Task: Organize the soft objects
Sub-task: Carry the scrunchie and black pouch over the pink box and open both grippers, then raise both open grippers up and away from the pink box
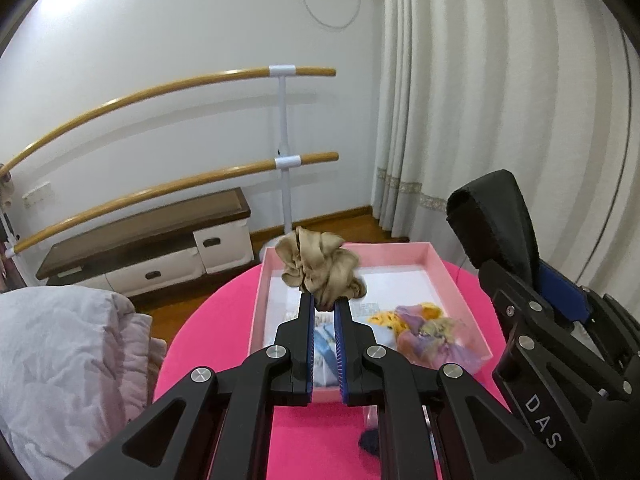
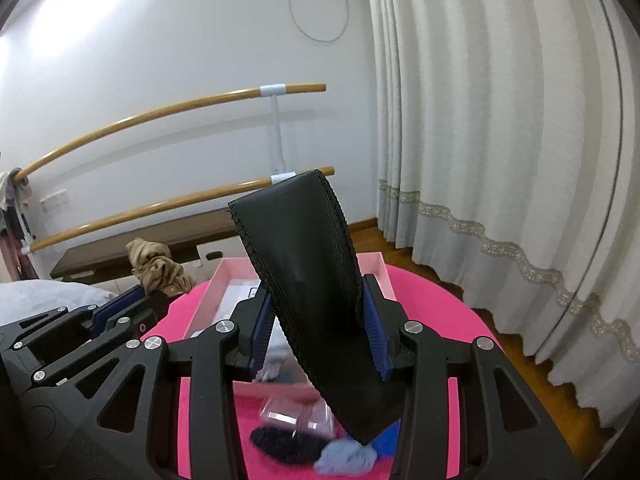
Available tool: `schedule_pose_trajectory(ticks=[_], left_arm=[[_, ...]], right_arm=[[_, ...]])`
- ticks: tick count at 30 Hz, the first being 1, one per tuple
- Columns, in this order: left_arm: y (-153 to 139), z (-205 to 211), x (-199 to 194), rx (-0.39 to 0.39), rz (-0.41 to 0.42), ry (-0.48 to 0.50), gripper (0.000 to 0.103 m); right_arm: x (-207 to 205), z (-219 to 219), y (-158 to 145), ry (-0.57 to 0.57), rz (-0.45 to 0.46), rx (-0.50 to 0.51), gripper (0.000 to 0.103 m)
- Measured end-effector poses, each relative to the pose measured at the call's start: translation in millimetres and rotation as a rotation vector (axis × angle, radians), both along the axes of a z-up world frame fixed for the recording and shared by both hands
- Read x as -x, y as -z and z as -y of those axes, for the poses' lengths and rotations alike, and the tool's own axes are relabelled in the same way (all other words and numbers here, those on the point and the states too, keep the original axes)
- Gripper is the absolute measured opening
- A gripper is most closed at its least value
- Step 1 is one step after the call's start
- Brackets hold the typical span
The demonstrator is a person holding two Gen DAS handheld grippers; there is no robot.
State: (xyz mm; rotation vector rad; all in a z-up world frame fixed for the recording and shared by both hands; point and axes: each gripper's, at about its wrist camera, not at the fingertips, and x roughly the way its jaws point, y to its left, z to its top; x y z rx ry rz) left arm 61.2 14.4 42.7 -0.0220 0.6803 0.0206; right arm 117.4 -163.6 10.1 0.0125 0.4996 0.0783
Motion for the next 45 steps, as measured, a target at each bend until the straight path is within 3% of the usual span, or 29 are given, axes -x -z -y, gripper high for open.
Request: schedule_pose_trajectory(ticks=[6,15,17,18,19,21,25,29,39,45], left_arm=[[20,1,-73,-0.038,-0.073,-0.031,0.007],[43,5,-157,-0.048,-0.159,0.003,0.008],[45,2,-169,-0.047,-0.173,0.0,0.014],[47,3,-176,-0.056,-0.178,0.002,0.027],[47,1,-179,-0.065,-0.18,0.0,0.048],[49,1,-185,-0.095,-0.171,-0.019,0.068],[57,1,-199,-0.127,-0.174,-0.057,0.087],[66,0,-211,-0.104,-0.201,-0.067,0.088],[74,3,-221,-0.111,-0.223,-0.086,0.091],[68,-3,-195,-0.101,-0.223,-0.083,0.093]], right_arm=[[-47,-1,17,-0.004,-0.045,0.033,0.039],[-102,0,45,-0.022,-0.16,0.023,0.041],[-109,5,52,-0.028,-0.189,0.0,0.044],[-112,7,55,-0.03,-0.2,-0.007,0.046],[-115,10,56,-0.029,-0.203,-0.006,0.051],[-119,13,59,-0.019,-0.208,0.002,0.06],[-121,21,61,0.008,-0.206,0.026,0.082],[-121,23,62,0.024,-0.223,0.024,0.091],[-128,29,65,0.059,-0.27,0.032,0.091],[-124,29,64,0.066,-0.276,0.028,0.091]])
